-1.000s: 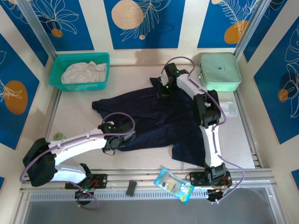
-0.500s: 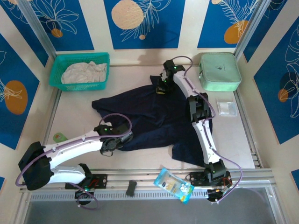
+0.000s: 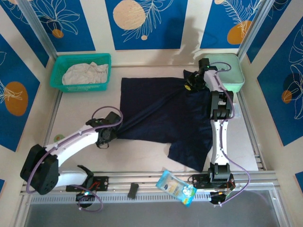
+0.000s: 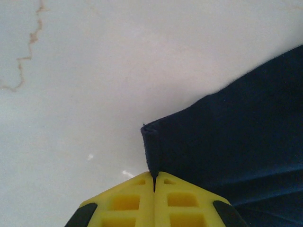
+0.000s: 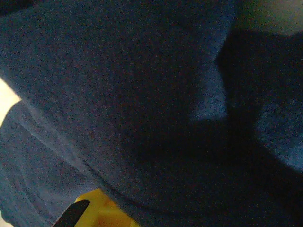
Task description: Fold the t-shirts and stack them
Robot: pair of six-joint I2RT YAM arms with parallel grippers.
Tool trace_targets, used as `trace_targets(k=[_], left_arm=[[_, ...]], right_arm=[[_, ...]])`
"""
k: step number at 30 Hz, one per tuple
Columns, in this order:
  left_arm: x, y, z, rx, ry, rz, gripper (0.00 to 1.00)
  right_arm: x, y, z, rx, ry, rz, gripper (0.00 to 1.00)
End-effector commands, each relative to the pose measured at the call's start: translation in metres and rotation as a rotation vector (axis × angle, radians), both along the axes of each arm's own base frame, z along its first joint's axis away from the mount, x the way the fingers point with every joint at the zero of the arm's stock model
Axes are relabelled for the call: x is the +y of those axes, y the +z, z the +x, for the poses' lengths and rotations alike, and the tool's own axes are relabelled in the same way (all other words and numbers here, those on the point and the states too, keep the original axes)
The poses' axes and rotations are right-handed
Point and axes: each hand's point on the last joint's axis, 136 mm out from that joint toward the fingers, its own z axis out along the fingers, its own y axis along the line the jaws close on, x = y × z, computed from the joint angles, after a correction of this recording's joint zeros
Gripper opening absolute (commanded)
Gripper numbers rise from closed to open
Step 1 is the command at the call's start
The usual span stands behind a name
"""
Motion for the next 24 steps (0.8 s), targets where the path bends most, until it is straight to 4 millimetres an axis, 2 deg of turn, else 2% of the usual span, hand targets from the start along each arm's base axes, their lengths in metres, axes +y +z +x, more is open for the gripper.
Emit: trace_targets(k=[1,4,7,12,13,15,18,20,24], left_arm=[[-0.001,-0.007,-0.005,0.063,-0.035,0.004,0.00],[0.005,-0.020,-0.024,0.090,0.022,-0.029,0.00],[0.017,-0.025,-0.047,0.082,0.097,-0.063,0.00],[0.046,-0.002,-0.070,-0.016,0.196,-0.061,0.00],[0.049,0.005,-0.070,-0.050,0.204,-0.066,0.06],[0.052,0.015,-0.067,-0.086,0.199,-0.062,0.14],[0.048,0.031,-0.051,-0.113,0.151,-0.035,0.36],[0.041,0.042,-0.035,-0.115,0.104,-0.006,0.54],[0.018,0.066,0.008,-0.133,-0.003,0.039,0.72]], right_arm=[[0.009,-0.009,-0.014,0.036,0.023,-0.068,0.10],[0.029,-0.011,-0.024,0.033,0.085,-0.071,0.10],[0.056,-0.017,-0.035,0.040,0.152,-0.054,0.10],[0.091,-0.024,-0.046,0.051,0.227,-0.033,0.10],[0.095,-0.023,-0.047,0.050,0.236,-0.032,0.11],[0.100,-0.019,-0.047,0.043,0.247,-0.022,0.11],[0.104,0.001,-0.043,0.005,0.277,-0.013,0.13],[0.103,0.022,-0.039,-0.040,0.304,-0.020,0.15],[0.088,0.074,-0.040,-0.137,0.340,-0.062,0.22]])
